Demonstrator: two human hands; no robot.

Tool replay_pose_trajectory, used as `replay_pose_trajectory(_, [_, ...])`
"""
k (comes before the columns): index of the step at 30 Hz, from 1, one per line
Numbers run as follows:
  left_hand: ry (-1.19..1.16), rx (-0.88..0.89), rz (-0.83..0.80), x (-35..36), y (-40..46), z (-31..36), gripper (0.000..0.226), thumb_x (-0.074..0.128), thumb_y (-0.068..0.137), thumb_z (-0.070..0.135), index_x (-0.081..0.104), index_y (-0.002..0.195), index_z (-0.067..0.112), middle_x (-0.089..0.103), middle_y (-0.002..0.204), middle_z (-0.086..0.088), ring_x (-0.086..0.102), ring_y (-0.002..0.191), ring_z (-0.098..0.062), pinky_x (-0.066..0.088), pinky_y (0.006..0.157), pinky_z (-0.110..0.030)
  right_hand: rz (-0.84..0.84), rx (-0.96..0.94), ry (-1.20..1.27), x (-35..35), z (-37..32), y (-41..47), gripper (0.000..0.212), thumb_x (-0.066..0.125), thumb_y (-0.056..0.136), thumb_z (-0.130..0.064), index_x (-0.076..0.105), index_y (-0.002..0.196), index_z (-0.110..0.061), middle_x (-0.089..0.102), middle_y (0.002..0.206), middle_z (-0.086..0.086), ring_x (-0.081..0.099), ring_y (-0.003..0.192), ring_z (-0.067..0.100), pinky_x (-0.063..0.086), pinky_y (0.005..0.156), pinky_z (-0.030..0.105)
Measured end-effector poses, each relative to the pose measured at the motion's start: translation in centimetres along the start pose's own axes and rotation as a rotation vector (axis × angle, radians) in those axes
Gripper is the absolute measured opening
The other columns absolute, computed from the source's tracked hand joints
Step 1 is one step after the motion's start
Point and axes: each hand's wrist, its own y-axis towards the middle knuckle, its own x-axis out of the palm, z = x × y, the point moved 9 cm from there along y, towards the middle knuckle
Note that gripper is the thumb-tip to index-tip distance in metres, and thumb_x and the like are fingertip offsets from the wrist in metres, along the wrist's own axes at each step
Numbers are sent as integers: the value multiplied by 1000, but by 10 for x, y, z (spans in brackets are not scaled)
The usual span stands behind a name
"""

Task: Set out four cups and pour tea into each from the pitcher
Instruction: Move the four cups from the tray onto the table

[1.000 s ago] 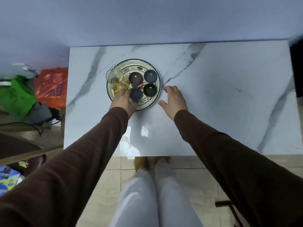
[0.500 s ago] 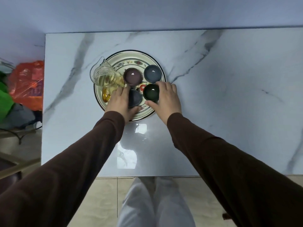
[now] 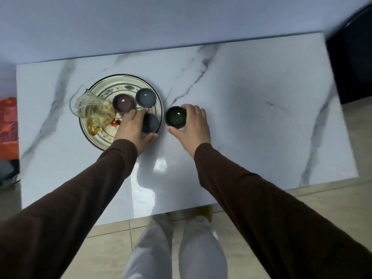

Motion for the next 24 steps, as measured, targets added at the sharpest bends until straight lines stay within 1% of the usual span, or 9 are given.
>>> replay_pose_trajectory(4, [0, 35, -10, 14, 4, 70, 73, 78, 72, 30, 46, 133, 7, 51, 127, -20, 46, 118, -39, 39, 99, -41, 48, 51, 12, -59, 53, -12, 68, 78, 73, -47, 51, 127, -15, 56, 121, 4, 44, 116, 22, 44, 92, 31])
replay_pose_trajectory(7, [0, 67, -14, 33, 2, 126, 72, 76, 73, 32, 45, 134, 9, 51, 126, -18, 46, 118, -37, 41, 99, -42, 72, 73, 20, -105, 100, -23, 68, 79, 74, -45, 51, 127, -14, 55, 122, 4, 44, 116, 22, 43, 94, 31])
replay_pose_trajectory(13, [-31, 50, -32, 82, -4, 222, 71, 74, 72, 34, 44, 133, 14, 50, 126, -10, 45, 119, -31, 41, 98, -39, 83, 114, 25, -178, 190, -42, 66, 78, 74, -45, 51, 126, -15, 55, 122, 3, 43, 117, 21, 44, 93, 32])
replay_pose_trajectory(19, [-66, 57, -70, 116, 8, 286, 69, 73, 72, 31, 43, 133, 14, 50, 126, -9, 44, 119, -30, 42, 96, -38, 73, 157, 17, -220, 247, -38, 65, 78, 75, -45, 51, 126, -15, 55, 123, 3, 43, 118, 22, 44, 95, 33])
replay_pose_trajectory(24, [-56, 86, -87, 135, 32, 324, 68, 72, 73, 27, 44, 133, 13, 49, 127, -10, 43, 120, -30, 42, 96, -39, 105, 165, 24, -248, 283, -19, 63, 79, 73, -44, 52, 122, -16, 56, 120, 2, 44, 115, 21, 46, 91, 35])
